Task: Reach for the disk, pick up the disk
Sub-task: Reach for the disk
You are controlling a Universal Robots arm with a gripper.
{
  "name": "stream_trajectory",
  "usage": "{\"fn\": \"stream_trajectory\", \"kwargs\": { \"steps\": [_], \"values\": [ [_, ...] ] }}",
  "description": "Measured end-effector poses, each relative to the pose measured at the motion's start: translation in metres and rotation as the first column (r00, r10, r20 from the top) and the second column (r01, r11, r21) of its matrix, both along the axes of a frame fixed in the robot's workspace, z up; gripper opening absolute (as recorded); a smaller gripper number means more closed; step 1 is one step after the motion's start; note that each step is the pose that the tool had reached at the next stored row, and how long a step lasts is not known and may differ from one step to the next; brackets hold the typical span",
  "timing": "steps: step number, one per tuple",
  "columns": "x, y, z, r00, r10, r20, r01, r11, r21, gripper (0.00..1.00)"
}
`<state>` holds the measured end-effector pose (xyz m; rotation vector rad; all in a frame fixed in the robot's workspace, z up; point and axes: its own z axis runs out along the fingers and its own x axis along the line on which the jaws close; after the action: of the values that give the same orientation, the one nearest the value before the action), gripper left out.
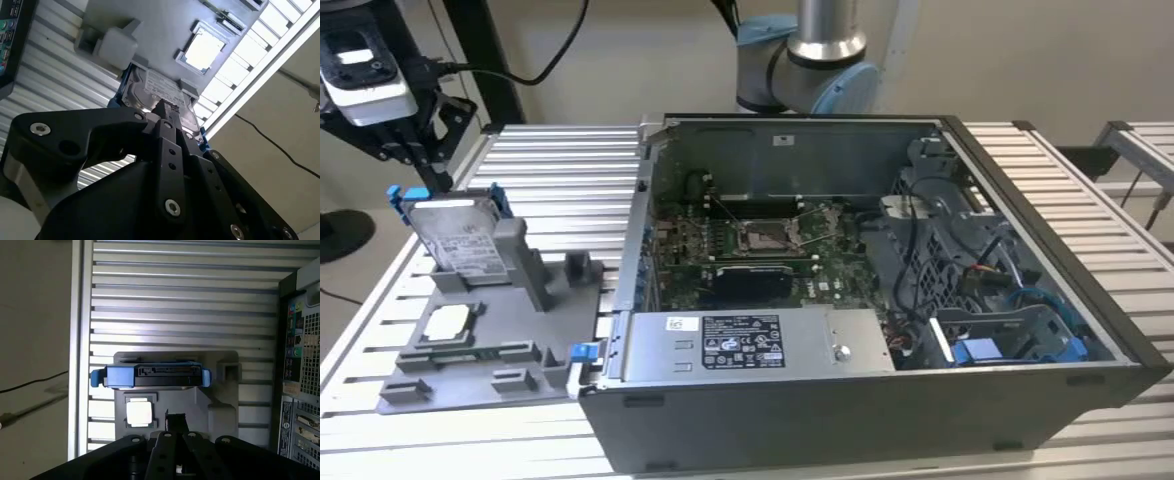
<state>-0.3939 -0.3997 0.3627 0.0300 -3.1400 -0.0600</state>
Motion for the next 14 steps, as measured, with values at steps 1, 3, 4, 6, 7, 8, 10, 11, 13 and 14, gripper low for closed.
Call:
{"fn": "stream_trajectory", "kwargs": {
  "steps": [1, 3, 4, 6, 7, 8, 10, 11, 13, 14],
  "values": [
    [0.0, 0.0, 0.0, 1.0, 0.0, 0.0, 0.0, 1.0, 0.0, 0.0],
    [0.0, 0.0, 0.0, 1.0, 0.0, 0.0, 0.0, 1.0, 0.0, 0.0],
    [0.0, 0.0, 0.0, 1.0, 0.0, 0.0, 0.0, 1.0, 0.0, 0.0],
    [0.0, 0.0013, 0.0, 1.0, 0.0, -0.0001, 0.0, 1.0, -0.0001, 0.0],
    [0.0, 0.003, 0.0, 1.0, 0.0, 0.0, 0.0, 1.0, -0.0001, 0.0],
    [0.0, 0.0051, 0.0, 1.0, 0.0, -0.0001, 0.0, 1.0, -0.0001, 0.0],
    [-0.001, 0.0103, -0.0001, 1.0, 0.0, -0.0001, 0.0, 1.0, 0.0, 0.0],
    [-0.002, 0.0128, -0.0003, 1.0, 0.0, 0.0001, 0.0, 1.0, 0.0, 0.0],
    [-0.006, 0.0158, -0.0004, 1.0, 0.0, 0.0, 0.0, 1.0, 0.0, 0.0],
    [-0.01, 0.0168, -0.0006, 1.0, 0.0, 0.0003, 0.0, 1.0, 0.0, 0.0]
  ]
}}
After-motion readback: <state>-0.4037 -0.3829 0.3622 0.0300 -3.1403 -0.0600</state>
